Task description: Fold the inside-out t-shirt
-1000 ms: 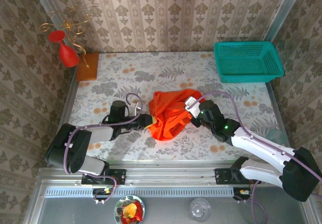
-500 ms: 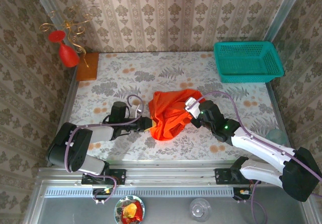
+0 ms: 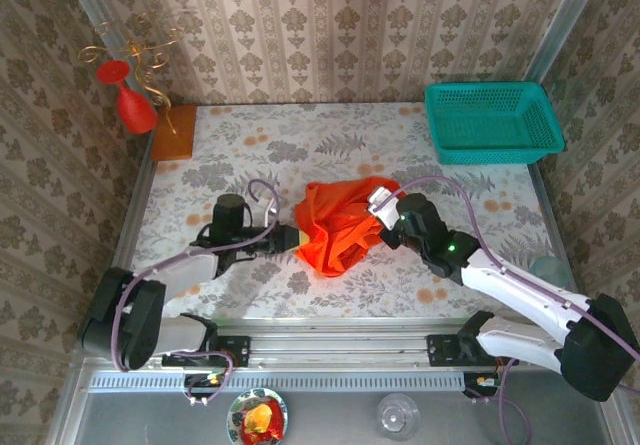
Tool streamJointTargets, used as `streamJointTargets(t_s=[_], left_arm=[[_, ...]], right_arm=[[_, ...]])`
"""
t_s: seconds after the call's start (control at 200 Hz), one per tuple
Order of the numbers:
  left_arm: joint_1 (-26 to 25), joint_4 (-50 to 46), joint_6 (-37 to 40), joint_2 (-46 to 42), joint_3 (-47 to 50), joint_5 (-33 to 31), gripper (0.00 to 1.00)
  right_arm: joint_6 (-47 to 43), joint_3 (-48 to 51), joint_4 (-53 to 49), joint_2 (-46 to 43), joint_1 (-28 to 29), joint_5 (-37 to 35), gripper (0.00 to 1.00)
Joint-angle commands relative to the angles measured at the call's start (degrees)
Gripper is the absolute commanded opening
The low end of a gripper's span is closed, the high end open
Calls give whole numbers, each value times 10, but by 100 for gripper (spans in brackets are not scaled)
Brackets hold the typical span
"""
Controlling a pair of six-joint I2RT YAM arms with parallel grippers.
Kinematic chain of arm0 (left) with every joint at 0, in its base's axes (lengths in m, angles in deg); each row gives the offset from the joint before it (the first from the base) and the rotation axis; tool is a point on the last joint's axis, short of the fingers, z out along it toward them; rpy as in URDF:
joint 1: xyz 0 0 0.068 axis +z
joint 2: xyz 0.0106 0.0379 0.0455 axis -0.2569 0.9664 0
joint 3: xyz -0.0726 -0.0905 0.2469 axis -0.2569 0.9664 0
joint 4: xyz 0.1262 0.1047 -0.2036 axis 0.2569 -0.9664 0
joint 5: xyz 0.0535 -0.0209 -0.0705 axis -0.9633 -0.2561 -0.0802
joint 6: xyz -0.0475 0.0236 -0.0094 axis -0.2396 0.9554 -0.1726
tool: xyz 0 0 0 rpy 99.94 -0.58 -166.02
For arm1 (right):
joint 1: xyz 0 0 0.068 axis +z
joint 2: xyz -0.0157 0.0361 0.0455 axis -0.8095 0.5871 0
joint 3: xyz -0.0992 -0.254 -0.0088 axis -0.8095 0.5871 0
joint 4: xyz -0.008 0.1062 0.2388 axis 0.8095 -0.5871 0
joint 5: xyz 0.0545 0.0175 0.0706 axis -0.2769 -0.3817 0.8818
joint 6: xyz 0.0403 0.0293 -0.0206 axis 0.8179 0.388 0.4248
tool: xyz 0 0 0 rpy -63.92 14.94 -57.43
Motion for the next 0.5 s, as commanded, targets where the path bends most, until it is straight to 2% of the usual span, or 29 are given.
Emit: streamJointTargets(t_s=[0.0,0.1,0.225,0.375,0.495], left_arm=[[50,-141,82,-57,-77,-16,0],[129,-241,128,-87,-167,-6,0],[247,-303,154,-89,-279,32,0],[377,-240,82,-60,-372,75,0],[426,-155,-2,-36,-400,80,0]], right_arm=[[-5,-45,-28,-24,-21,-14,0],[3,-89,-57,-38,-63,-4,0],[17,-152,-84,-58,-127,24,0],[12,-235,-115,-81,-201,37,0],[17,-292,-137,-99,-243,37,0]])
